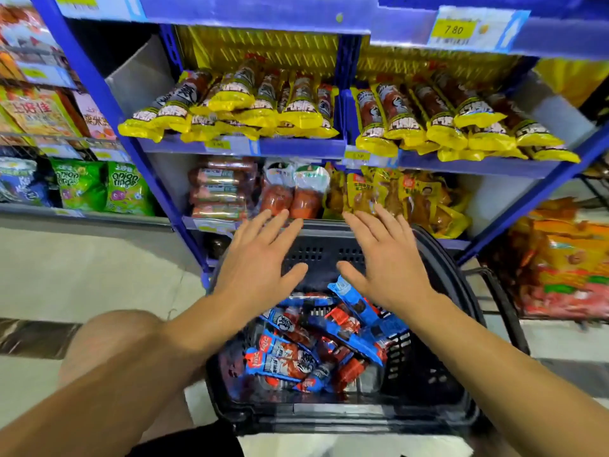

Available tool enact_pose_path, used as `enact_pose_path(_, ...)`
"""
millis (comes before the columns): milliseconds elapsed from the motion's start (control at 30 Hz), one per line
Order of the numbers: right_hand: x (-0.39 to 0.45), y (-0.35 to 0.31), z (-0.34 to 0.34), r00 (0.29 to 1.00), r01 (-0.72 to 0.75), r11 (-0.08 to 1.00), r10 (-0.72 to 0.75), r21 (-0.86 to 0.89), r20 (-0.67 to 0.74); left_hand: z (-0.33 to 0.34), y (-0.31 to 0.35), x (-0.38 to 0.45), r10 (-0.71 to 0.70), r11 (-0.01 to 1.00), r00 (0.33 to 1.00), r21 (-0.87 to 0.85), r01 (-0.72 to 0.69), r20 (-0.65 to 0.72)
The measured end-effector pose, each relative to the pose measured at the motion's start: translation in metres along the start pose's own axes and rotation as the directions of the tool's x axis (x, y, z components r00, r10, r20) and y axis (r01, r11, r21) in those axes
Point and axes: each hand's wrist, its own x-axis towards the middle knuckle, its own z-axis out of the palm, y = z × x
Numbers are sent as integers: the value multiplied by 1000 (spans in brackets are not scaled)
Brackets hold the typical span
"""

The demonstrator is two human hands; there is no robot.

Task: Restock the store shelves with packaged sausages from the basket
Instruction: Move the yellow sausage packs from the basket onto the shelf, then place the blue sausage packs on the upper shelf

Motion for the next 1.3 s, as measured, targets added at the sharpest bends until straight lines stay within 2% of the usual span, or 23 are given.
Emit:
enact_pose_path(133, -30, 25, 52, 976, -104, 995, 102, -3, 192, 49, 0, -18, -38, 999, 980, 2, 38, 196)
enact_pose_path(267, -50, 46, 106, 925, -193, 981, 184, -5, 332, 82, 2, -28, -29, 1000, 976, 7, 28, 216)
enact_pose_path(367, -54, 60, 146, 870, -271, 963, 241, 9, 431, 103, -4, -25, -20, 997, 944, 73, -4, 329)
enact_pose_path(467, -50, 69, 179, 824, -336, 941, 276, 33, 494, 122, -11, -28, 38, 998, 918, 35, -56, 394)
enact_pose_path(700, -18, 80, 240, 740, -523, 836, 350, 165, 574, 152, -8, -26, -1, 993, 903, -108, 52, 429)
enact_pose_path(933, -2, 86, 284, 684, -574, 805, 371, 149, 628, 166, -15, -31, -23, 978, 922, -182, 100, 386)
enact_pose_path(1033, -5, 83, 283, 717, -519, 843, 338, 142, 610, 165, -17, -29, -64, 966, 922, -210, 154, 382)
enact_pose_path(1133, -11, 75, 263, 814, -413, 885, 252, 216, 523, 166, -18, -26, -95, 950, 911, -238, 204, 402)
enact_pose_path(1200, -15, 65, 243, 882, -321, 896, 166, 305, 442, 167, -19, -23, -118, 933, 909, -269, 239, 401)
enact_pose_path(1300, -22, 49, 213, 919, -157, 912, -6, 380, 394, 168, -21, -22, -170, 898, 898, -312, 311, 407)
